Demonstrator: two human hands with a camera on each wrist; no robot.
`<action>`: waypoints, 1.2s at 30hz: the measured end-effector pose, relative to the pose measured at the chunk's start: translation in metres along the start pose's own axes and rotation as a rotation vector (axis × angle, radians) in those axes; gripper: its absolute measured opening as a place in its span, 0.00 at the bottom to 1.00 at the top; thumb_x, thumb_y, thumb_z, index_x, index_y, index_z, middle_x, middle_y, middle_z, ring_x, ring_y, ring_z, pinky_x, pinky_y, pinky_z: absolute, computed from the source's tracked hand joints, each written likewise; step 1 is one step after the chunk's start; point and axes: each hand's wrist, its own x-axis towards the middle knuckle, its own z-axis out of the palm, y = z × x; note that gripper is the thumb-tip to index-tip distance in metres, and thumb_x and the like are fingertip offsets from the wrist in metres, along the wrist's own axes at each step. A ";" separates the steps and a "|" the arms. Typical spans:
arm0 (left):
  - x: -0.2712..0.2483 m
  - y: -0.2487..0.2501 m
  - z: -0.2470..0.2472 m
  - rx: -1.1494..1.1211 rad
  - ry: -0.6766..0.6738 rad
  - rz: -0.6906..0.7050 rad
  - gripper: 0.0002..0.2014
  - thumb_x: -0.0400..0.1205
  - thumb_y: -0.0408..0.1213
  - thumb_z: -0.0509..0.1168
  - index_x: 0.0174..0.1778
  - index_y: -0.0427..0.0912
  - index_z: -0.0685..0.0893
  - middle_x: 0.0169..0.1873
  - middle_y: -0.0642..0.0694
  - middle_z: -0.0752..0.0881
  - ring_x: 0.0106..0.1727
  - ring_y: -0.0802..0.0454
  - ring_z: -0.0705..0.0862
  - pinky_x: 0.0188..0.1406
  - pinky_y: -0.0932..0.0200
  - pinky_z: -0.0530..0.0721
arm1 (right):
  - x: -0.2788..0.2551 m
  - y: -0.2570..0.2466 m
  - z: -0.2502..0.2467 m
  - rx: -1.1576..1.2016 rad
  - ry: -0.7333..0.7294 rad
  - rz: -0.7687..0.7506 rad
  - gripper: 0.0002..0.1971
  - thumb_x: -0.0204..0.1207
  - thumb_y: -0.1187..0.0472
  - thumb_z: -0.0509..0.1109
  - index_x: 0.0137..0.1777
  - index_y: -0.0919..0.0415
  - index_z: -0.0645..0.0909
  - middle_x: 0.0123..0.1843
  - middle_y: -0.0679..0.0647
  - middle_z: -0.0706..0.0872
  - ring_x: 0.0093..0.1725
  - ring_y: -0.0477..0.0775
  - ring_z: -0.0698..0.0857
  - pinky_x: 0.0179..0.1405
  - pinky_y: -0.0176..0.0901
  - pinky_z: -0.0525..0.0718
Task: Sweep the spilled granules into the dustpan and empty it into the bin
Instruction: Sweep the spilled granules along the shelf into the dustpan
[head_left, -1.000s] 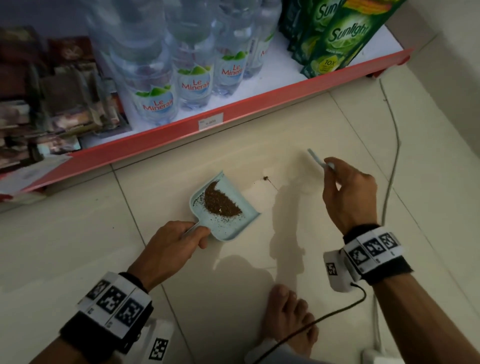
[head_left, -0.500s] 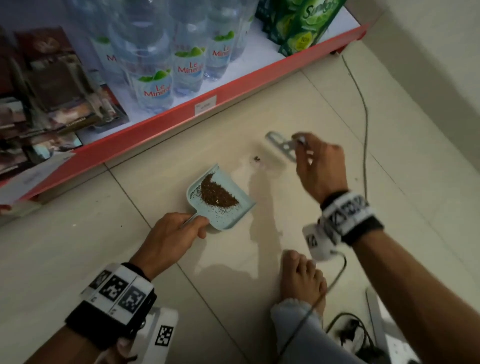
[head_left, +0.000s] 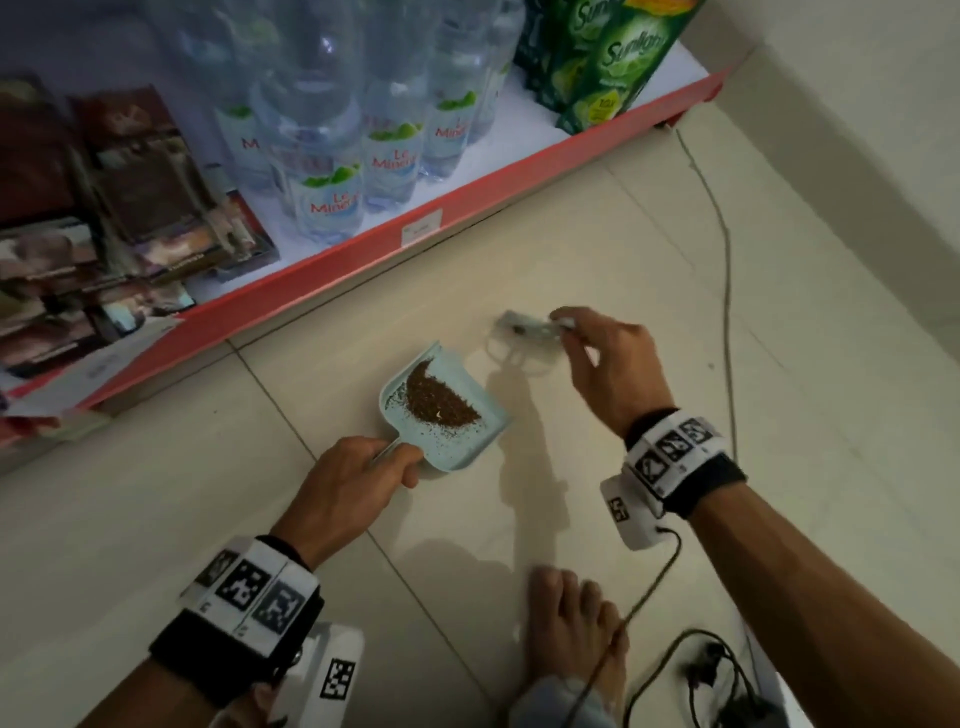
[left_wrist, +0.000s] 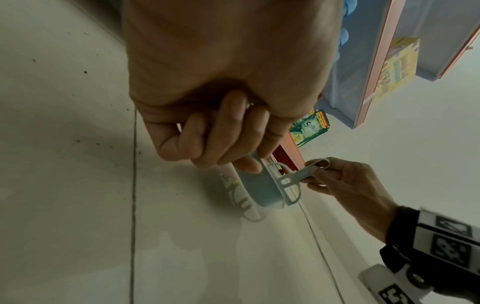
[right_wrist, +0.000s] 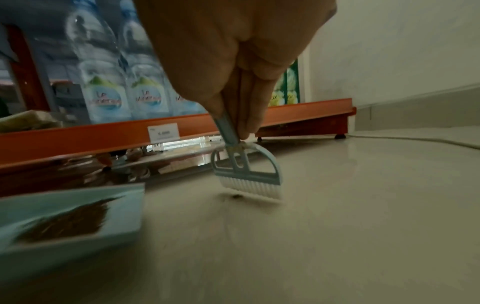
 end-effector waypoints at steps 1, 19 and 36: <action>-0.001 -0.001 0.000 -0.005 0.008 -0.002 0.16 0.80 0.49 0.64 0.30 0.44 0.84 0.13 0.54 0.72 0.17 0.60 0.69 0.27 0.59 0.68 | 0.003 0.001 -0.003 0.024 0.069 0.016 0.10 0.83 0.63 0.65 0.58 0.61 0.87 0.49 0.56 0.93 0.44 0.57 0.93 0.49 0.51 0.90; -0.027 0.002 0.022 -0.089 0.065 -0.081 0.19 0.73 0.57 0.62 0.26 0.46 0.84 0.15 0.54 0.69 0.18 0.56 0.67 0.24 0.59 0.65 | 0.041 0.051 0.000 0.193 -0.028 0.337 0.09 0.78 0.61 0.68 0.47 0.67 0.86 0.40 0.62 0.93 0.41 0.63 0.92 0.49 0.59 0.88; -0.020 0.020 0.032 -0.022 0.019 -0.039 0.19 0.75 0.55 0.62 0.29 0.44 0.84 0.14 0.54 0.70 0.17 0.58 0.68 0.27 0.59 0.67 | 0.107 0.056 -0.017 0.314 -0.488 -0.067 0.08 0.81 0.66 0.71 0.56 0.69 0.87 0.46 0.63 0.92 0.47 0.59 0.92 0.55 0.48 0.90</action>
